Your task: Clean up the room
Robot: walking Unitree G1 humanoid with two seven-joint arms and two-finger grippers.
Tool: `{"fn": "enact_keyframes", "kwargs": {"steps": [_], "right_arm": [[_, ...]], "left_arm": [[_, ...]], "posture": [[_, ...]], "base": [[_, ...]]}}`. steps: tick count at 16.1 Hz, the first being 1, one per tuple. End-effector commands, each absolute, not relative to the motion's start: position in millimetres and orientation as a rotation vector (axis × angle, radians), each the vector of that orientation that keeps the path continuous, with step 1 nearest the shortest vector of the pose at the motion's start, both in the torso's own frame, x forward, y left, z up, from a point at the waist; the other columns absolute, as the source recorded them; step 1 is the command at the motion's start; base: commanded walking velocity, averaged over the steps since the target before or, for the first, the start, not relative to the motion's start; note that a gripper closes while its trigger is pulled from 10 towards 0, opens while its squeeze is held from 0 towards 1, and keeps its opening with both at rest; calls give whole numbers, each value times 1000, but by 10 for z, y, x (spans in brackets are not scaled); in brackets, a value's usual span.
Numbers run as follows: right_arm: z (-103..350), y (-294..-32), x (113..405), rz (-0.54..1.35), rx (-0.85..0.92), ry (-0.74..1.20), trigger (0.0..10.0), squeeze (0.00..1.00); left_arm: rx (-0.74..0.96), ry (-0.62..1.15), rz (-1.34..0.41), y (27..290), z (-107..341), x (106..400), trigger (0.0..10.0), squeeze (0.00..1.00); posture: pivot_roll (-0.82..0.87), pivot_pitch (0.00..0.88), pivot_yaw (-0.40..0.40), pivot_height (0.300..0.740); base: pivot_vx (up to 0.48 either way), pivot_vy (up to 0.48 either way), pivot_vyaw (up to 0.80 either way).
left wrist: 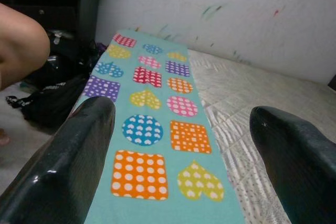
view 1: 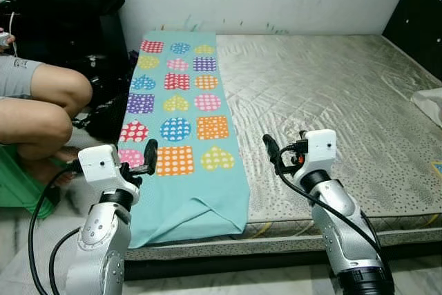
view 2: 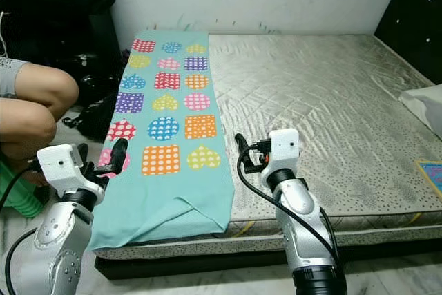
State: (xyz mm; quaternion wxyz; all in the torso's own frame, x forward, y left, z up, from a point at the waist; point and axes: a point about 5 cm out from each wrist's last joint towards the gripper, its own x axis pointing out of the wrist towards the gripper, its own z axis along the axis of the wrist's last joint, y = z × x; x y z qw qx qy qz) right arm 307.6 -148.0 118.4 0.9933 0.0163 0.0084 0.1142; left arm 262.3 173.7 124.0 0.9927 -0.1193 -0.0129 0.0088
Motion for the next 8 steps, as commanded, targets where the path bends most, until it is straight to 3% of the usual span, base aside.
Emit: {"fn": "enact_keyframes", "kwargs": {"steps": [1,6,8], "right_arm": [[1171,-1524,3061,220,31,28,10000,0],[1155,-1530,3065,214,42,42,10000,0],[1157,-1528,3063,211,42,41,10000,0]], "left_arm": [[-243,-31,16,1733,1270,2610,10000,0],[-234,-32,10,1730,1276,2608,10000,0],[-236,-30,12,1732,1276,2608,10000,0]], "posture": [[-30,0,-35,740],[-28,4,-34,740],[-30,4,-31,740]], "base": [[0,0,0],[0,0,0],[0,-338,0]]}}
